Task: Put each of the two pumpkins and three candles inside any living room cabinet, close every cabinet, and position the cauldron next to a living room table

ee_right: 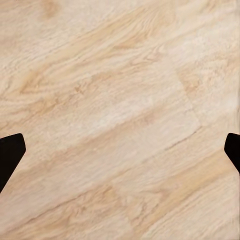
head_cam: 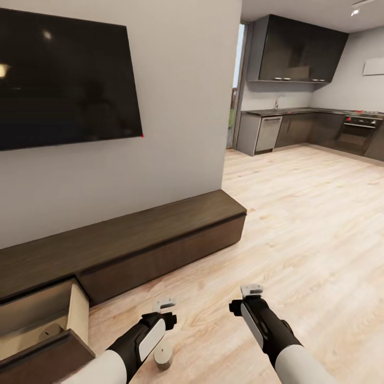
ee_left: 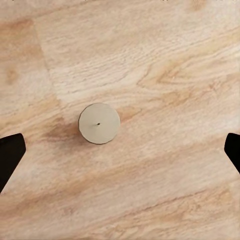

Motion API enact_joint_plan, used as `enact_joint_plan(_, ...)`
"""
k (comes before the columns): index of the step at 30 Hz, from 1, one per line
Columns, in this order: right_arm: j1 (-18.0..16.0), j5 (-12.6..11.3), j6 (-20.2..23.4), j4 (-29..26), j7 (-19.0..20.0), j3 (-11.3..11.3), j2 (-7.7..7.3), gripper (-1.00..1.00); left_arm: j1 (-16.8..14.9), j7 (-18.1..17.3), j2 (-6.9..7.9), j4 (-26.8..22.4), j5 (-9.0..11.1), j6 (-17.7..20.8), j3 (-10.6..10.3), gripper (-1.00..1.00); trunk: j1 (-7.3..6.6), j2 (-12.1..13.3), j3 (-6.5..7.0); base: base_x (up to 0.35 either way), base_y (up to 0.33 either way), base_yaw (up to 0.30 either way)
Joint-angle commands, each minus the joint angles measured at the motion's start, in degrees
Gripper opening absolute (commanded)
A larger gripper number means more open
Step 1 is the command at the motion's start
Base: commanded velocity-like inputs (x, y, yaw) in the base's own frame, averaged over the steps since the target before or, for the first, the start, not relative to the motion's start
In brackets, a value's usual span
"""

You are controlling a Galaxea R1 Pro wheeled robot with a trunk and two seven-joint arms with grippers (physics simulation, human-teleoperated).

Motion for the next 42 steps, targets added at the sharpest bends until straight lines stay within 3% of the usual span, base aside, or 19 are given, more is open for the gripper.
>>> enact_joint_plan(1, 0.0, -0.5, 0.2, -0.1, -0.5, 0.8, -0.03, 1.0, 0.0, 0.5, 0.05, 0.0, 0.5, 0.1, -0.4, 1.0, 0.01, 0.0, -0.05, 0.11, -0.006, 0.01)
enact_joint_plan(4, 0.0, -0.3, 0.2, -0.1, -0.5, 2.2, -0.02, 1.0, 0.0, 0.4, 0.08, 0.1, 0.5, 0.1, -0.4, 1.0, 0.01, 0.0, -0.05, 0.148, -0.062, 0.005)
enact_joint_plan(12, 0.1, -0.7, 0.1, -0.1, -0.4, 2.3, -0.15, 1.0, -0.1, 0.3, 0.09, 0.3, 0.5, 0.0, -0.4, 1.0, 0.01, 0.0, -0.05, 0.207, -0.15, 0.001)
enact_joint_plan(18, 0.1, -0.8, 0.2, -0.1, -0.5, -1.7, 0.02, 1.0, -0.1, 0.4, 0.06, 0.3, 0.5, 0.0, -0.4, 1.0, 0.01, 0.0, -0.05, 0.139, -0.238, 0.142)
enact_joint_plan(21, 0.1, -0.8, 0.2, -0.1, -0.5, -2.6, 0.07, 1.0, -0.1, 0.4, 0.05, 0.3, 0.5, 0.0, -0.4, 1.0, 0.01, 0.0, -0.05, 0.055, -0.221, 0.257)
enact_joint_plan(28, 0.0, -0.8, 0.2, -0.1, -0.5, -3.2, 0.1, 1.0, 0.0, 1.0, 0.07, 0.3, 0.5, 0.1, -0.4, 1.0, 0.01, 0.0, -0.05, 0.014, -0.067, 0.211)
enact_joint_plan(42, 0.0, -1.0, 1.9, -0.2, -0.3, -3.5, -0.05, 1.0, 0.0, 0.7, 0.42, 5.2, 1.1, -0.7, 0.0, 1.0, 0.01, 0.0, -0.05, 0.0, -0.002, 0.008)
